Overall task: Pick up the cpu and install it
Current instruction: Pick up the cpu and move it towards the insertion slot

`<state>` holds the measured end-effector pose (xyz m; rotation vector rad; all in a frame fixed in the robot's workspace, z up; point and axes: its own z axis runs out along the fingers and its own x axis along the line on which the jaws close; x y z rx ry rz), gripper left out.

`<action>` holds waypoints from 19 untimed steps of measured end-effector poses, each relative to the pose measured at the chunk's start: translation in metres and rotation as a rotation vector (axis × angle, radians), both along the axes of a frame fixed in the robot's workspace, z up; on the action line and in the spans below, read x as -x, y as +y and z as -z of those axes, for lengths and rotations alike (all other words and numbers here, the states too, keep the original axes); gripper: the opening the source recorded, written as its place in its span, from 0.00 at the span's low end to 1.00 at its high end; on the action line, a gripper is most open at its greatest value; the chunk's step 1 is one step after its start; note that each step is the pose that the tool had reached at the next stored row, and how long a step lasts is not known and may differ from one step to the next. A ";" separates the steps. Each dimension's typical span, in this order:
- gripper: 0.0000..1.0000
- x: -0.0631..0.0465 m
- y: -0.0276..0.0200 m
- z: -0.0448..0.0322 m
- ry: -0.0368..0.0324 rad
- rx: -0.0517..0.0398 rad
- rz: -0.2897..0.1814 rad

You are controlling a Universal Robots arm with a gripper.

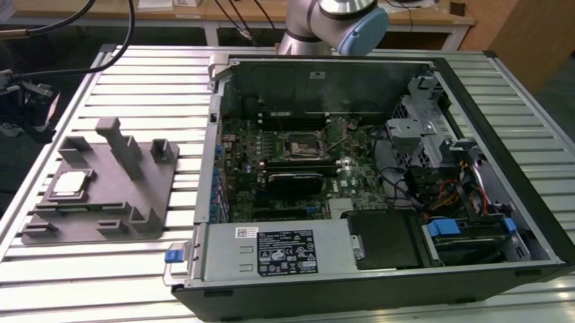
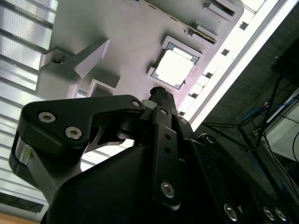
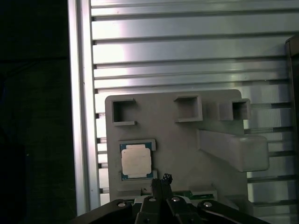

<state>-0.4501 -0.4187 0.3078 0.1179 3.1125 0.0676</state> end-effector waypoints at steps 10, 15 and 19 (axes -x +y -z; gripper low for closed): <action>0.11 0.001 0.0000 0.0022 -0.0002 -0.0001 0.000; 0.11 0.001 0.0000 0.0037 -0.0002 -0.0001 0.000; 0.11 0.001 0.0000 0.0050 -0.0002 -0.0001 0.000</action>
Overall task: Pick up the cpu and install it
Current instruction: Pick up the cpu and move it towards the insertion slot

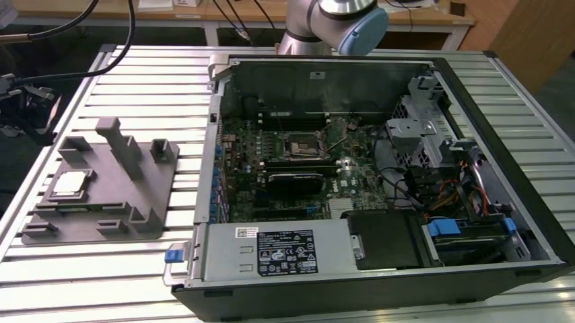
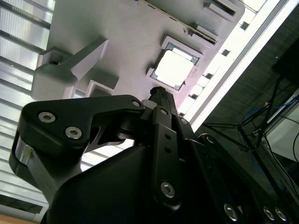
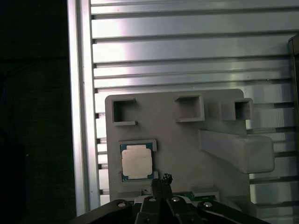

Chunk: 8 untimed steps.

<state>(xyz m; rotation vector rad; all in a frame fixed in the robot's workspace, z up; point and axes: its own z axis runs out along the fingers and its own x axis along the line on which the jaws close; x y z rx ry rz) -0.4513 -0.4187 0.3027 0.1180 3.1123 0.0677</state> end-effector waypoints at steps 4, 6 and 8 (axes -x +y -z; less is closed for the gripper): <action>0.11 0.000 0.0000 0.0020 -0.0001 -0.0001 0.000; 0.11 0.001 0.0000 0.0031 0.0000 0.0000 0.000; 0.11 0.001 0.0000 0.0045 0.0000 0.0000 0.000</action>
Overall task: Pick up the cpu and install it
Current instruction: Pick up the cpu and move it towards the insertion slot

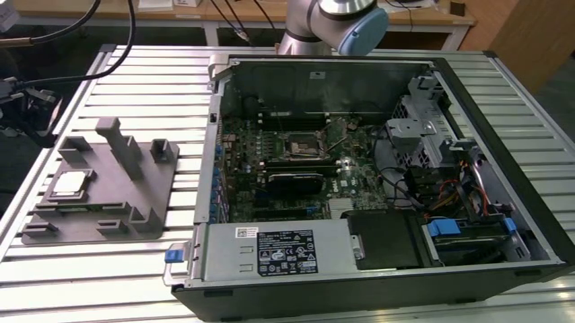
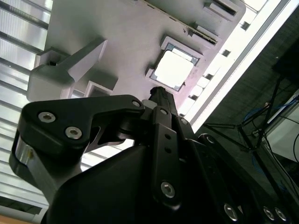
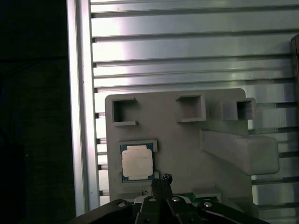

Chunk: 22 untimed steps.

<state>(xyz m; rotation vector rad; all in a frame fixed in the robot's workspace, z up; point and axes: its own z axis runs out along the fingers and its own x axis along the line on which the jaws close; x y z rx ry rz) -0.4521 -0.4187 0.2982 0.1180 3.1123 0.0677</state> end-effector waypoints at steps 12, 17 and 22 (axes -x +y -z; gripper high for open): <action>0.11 0.003 -0.0001 0.0178 0.0001 0.0000 0.000; 0.11 0.005 -0.0001 0.0244 0.0003 0.0002 0.000; 0.11 0.010 -0.0010 0.0282 -0.0004 0.0000 0.000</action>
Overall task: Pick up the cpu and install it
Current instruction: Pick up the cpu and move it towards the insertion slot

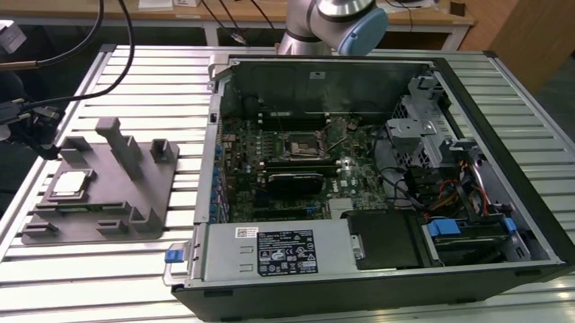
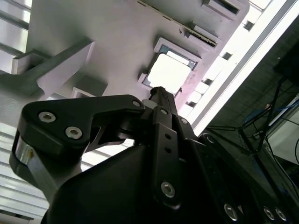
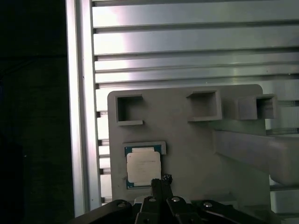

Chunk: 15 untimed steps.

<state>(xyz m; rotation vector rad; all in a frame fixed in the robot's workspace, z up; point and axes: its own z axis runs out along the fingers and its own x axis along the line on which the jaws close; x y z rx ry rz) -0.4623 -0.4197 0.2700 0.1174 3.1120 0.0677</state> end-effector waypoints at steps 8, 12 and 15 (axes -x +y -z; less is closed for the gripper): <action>0.11 0.006 -0.0018 0.0111 0.0000 0.0001 0.000; 0.11 0.007 -0.0025 0.0185 0.0000 0.0000 0.000; 0.11 0.007 -0.0031 0.0239 -0.0001 0.0000 0.000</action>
